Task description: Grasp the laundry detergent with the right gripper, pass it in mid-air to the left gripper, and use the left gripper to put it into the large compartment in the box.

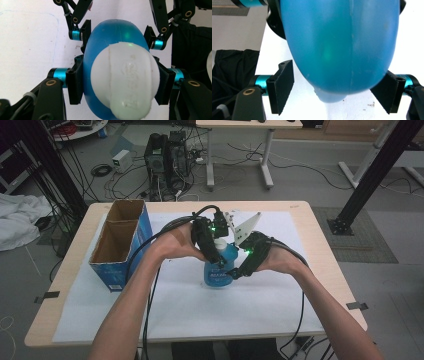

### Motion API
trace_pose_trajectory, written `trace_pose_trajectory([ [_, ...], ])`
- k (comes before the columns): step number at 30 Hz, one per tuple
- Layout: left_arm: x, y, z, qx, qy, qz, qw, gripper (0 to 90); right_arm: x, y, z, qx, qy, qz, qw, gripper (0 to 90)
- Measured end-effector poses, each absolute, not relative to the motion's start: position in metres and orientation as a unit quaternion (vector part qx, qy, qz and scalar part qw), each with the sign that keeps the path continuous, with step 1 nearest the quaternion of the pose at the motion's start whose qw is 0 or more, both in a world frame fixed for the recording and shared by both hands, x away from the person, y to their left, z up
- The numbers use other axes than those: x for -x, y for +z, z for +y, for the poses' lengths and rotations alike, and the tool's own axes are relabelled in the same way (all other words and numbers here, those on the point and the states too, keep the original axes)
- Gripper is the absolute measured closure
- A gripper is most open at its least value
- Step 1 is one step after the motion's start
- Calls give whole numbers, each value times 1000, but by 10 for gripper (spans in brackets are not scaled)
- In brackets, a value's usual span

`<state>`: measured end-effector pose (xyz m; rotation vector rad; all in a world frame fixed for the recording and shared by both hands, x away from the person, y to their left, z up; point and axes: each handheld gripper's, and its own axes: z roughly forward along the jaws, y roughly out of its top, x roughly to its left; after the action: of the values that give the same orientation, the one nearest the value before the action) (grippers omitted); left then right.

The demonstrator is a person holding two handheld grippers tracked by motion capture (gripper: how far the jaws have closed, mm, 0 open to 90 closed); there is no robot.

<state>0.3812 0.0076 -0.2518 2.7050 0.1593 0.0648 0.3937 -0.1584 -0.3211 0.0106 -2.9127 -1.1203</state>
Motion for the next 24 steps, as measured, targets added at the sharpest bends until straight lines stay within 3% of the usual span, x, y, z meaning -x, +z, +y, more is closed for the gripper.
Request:
trace_pose_trajectory([
  [10,-381,-249,12,-976,25,60,208,384,-390,-318,-171,16,-345,-939,12,227],
  [17,-381,-246,18,-974,26,72,212,384,-388,-318,-189,32,-316,-948,-18,217],
  [20,-381,-242,22,-974,29,78,210,384,-386,-320,-197,50,-301,-951,-43,130],
  [24,-381,-233,28,-973,32,91,209,384,-383,-322,-210,62,-269,-959,-57,130],
])
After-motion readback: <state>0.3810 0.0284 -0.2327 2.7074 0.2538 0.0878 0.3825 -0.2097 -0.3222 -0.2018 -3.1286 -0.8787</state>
